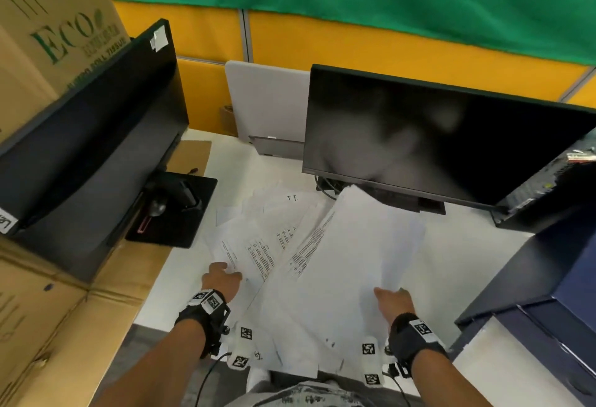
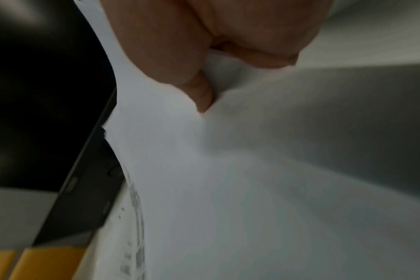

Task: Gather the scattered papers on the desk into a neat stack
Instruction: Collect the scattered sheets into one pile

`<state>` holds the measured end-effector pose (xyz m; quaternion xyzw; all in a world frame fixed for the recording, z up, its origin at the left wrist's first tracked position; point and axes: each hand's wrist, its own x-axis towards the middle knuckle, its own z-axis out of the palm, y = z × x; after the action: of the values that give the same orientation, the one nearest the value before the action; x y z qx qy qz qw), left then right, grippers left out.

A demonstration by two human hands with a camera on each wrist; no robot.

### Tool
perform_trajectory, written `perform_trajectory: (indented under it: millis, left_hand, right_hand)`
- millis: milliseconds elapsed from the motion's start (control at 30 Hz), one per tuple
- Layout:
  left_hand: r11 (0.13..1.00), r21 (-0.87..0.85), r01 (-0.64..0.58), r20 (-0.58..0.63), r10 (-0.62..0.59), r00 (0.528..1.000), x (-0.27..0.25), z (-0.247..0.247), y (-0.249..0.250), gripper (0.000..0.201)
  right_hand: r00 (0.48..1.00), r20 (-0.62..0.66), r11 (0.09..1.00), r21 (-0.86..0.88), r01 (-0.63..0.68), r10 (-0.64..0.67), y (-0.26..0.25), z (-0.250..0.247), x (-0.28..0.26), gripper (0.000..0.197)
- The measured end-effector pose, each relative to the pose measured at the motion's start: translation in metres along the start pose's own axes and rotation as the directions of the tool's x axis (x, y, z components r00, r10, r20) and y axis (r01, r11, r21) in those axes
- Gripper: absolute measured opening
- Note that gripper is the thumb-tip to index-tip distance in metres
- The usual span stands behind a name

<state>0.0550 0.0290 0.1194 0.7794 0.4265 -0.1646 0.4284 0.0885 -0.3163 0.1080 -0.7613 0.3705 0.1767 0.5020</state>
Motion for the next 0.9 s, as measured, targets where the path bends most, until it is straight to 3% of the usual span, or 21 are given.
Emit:
perform_trajectory:
  millis: [100,200,400,467,600,900]
  left_hand:
    - [0.994,-0.098,0.037,0.026,-0.035,0.999,0.003,-0.001,-0.006,0.071]
    - [0.982,-0.186,0.022,-0.041,-0.030,0.999,0.001,-0.001,-0.003,0.080]
    - [0.991,-0.109,-0.079,0.067,0.086,0.994,0.002,0.010,0.007,0.044]
    - [0.985,-0.139,-0.107,0.035,0.113,0.993,0.000,0.015,0.012,0.036]
    - [0.984,-0.132,-0.116,-0.082,0.106,0.991,-0.007,0.014,0.025,0.041]
    - [0.946,-0.145,-0.289,-0.215,0.255,0.943,-0.013,-0.008,0.038,0.032]
  right_hand:
    - [0.994,0.113,0.993,-0.112,0.023,-0.010,0.012,0.015,-0.003,0.042]
    - [0.988,0.151,0.983,-0.174,0.063,-0.036,0.018,0.020,-0.009,0.040]
    - [0.973,0.230,0.975,-0.208,0.079,-0.030,0.015,0.016,-0.014,0.038]
    - [0.970,0.242,0.971,-0.222,0.086,-0.030,0.016,0.014,-0.014,0.039]
    - [0.970,0.243,0.964,-0.252,0.090,-0.027,0.013,0.014,-0.016,0.039]
    - [0.971,0.240,0.945,-0.316,0.085,-0.007,0.015,0.016,-0.010,0.040]
